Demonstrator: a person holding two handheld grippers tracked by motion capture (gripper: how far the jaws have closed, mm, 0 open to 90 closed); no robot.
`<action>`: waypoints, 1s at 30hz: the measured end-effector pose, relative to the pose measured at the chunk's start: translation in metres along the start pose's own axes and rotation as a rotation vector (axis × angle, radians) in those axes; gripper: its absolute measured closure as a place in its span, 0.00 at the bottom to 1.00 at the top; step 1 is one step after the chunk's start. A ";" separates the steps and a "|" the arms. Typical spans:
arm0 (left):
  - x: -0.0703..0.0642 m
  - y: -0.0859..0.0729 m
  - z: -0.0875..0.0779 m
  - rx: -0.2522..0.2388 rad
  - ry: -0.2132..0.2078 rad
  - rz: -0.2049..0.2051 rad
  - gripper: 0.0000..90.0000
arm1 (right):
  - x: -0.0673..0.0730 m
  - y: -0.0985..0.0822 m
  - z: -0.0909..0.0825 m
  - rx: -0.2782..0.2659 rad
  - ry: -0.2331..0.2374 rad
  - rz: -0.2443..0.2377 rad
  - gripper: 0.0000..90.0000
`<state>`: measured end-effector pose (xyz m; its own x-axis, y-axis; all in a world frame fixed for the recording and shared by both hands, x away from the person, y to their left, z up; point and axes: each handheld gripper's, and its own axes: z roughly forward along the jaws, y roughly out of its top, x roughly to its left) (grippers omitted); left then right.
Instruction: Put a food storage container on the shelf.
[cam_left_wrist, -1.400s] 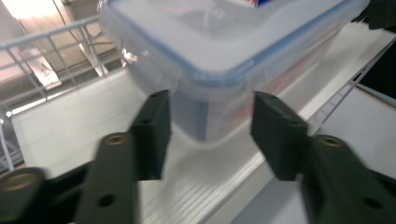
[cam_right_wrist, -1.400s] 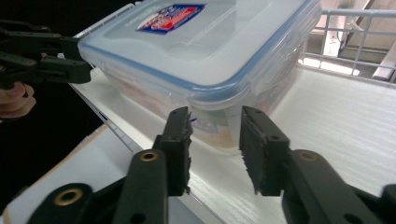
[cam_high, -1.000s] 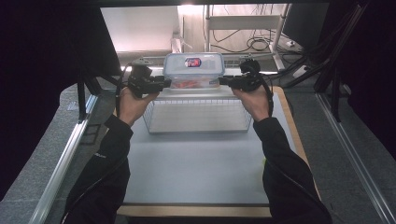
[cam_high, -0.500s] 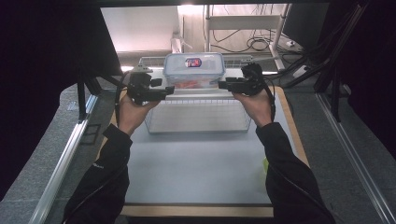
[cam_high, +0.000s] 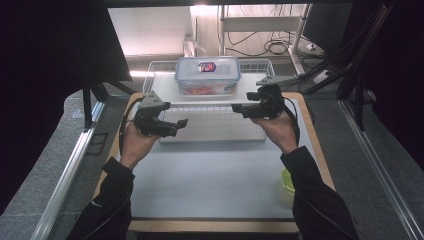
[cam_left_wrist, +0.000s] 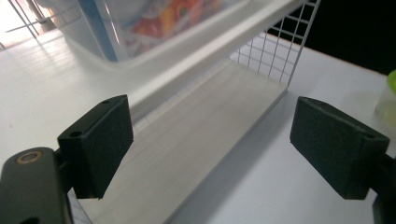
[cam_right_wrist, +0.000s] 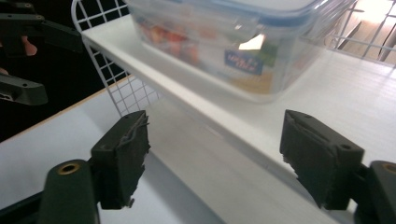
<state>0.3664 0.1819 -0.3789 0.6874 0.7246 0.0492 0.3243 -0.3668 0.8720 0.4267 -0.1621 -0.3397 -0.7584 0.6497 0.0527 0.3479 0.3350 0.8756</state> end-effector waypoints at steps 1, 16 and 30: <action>-0.002 -0.003 0.000 0.011 0.007 0.004 0.15 | 0.002 -0.002 -0.001 0.002 0.004 -0.005 0.23; -0.030 -0.032 -0.006 0.061 -0.025 0.011 0.08 | 0.025 -0.036 -0.011 0.003 0.032 -0.057 0.11; -0.066 -0.062 -0.009 0.061 -0.089 0.074 0.03 | 0.039 -0.080 -0.030 0.005 0.031 -0.082 0.04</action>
<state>0.2957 0.1619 -0.4316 0.7649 0.6406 0.0671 0.3073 -0.4544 0.8361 0.3526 -0.1843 -0.3930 -0.8009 0.5987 -0.0045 0.2868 0.3902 0.8749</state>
